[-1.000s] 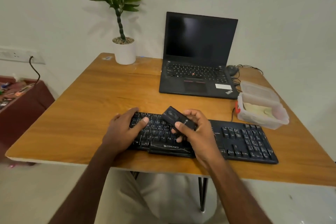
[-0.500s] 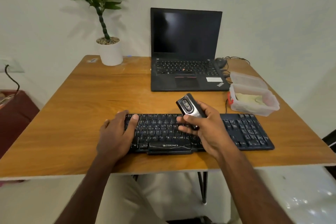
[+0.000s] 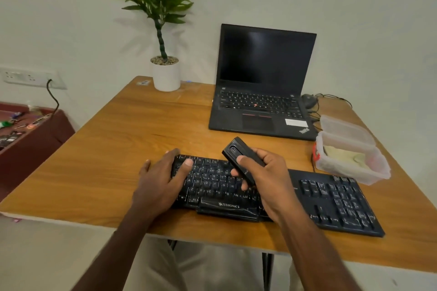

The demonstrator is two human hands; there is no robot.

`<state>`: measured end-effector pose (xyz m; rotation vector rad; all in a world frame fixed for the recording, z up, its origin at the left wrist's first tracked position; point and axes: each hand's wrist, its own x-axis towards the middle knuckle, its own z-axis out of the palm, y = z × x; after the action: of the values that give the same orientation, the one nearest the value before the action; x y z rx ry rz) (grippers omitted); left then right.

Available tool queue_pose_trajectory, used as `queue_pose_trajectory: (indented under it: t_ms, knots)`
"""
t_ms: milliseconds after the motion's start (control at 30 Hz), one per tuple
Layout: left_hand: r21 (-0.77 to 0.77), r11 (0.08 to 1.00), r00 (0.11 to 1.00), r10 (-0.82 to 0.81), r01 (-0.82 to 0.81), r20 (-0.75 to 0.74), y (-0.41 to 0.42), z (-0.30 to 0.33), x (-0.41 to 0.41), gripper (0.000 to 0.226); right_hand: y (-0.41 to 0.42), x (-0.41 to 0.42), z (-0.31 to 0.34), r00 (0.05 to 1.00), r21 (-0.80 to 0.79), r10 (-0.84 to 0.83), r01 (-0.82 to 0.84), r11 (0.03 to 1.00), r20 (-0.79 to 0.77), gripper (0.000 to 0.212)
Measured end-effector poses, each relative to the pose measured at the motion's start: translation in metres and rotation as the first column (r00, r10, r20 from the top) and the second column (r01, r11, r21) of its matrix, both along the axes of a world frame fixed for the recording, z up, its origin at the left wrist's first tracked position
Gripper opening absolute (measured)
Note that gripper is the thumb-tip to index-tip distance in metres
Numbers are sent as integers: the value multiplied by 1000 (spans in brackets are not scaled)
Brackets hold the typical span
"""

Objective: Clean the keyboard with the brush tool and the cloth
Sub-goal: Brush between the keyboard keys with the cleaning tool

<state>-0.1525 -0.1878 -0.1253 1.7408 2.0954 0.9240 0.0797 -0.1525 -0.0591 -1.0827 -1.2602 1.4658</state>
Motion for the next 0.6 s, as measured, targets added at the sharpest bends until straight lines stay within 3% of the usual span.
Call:
queue_pose_trajectory:
  t_ms: [400, 600]
  knots:
    - [11, 1000, 999, -29, 29, -13, 0, -1, -4, 92, 13, -1, 10, 995, 64, 3, -10, 998, 102, 21]
    - [9, 1000, 998, 1, 0, -55, -8, 1, -9, 92, 21, -4, 17, 923, 156, 52, -120, 980, 381, 33]
